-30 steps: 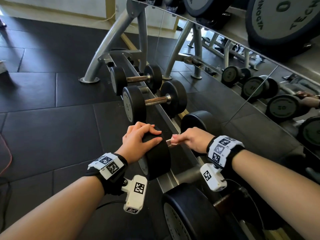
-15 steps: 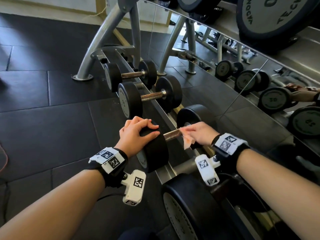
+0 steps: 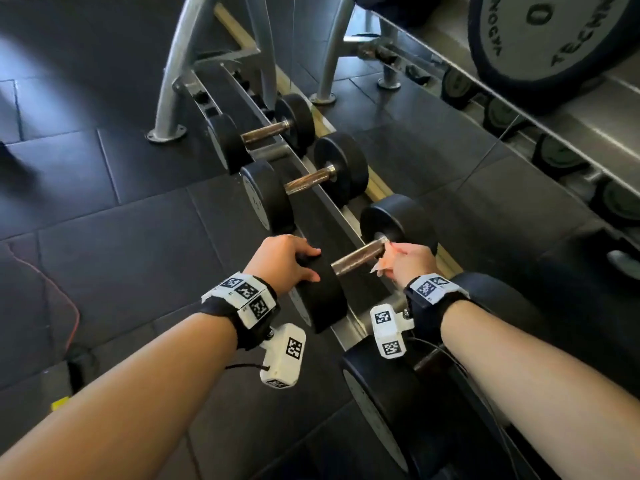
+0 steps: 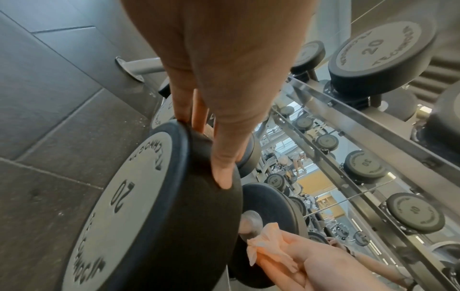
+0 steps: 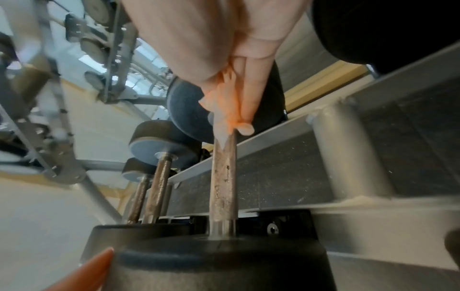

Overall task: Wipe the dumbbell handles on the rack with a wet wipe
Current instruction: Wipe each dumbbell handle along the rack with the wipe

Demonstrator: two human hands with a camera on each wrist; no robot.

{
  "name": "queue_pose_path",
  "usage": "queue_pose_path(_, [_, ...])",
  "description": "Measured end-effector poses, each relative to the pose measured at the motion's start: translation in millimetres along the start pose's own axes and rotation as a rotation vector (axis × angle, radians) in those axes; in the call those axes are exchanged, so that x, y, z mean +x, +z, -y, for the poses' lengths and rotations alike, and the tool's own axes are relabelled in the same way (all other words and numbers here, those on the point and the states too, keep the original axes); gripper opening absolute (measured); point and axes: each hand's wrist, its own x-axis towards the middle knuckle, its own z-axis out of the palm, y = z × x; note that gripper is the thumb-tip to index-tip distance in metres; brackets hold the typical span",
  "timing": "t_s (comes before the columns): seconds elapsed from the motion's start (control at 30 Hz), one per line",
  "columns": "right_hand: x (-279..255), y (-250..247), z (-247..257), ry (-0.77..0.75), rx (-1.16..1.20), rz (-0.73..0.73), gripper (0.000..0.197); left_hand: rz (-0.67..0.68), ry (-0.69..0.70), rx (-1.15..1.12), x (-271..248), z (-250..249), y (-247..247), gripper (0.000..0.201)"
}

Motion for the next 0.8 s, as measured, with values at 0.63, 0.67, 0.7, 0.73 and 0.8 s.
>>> queue_pose_path(0.63, [-16.2,31.1,-4.7,0.164,0.142,-0.133,0.022,0.085,-0.135,-0.090,13.1,5.4,2.8,0.058])
queue_pose_path(0.67, [-13.3,32.9,-3.5,0.186,0.173,-0.161,0.020,0.083,-0.124,-0.085,13.4,7.3,3.8,0.057])
queue_pose_path(0.7, [-11.9,37.3,-2.9,0.192,0.197,-0.157,0.018,0.077,-0.115,-0.084,13.0,10.0,5.6,0.057])
queue_pose_path(0.73, [-11.3,43.5,-3.3,0.186,0.211,-0.141,0.014,0.070,-0.106,-0.087,12.9,12.8,7.2,0.057])
queue_pose_path(0.8, [-16.7,55.7,-6.7,0.147,0.201,-0.127,0.018,0.073,-0.081,-0.078,11.7,17.6,9.1,0.056])
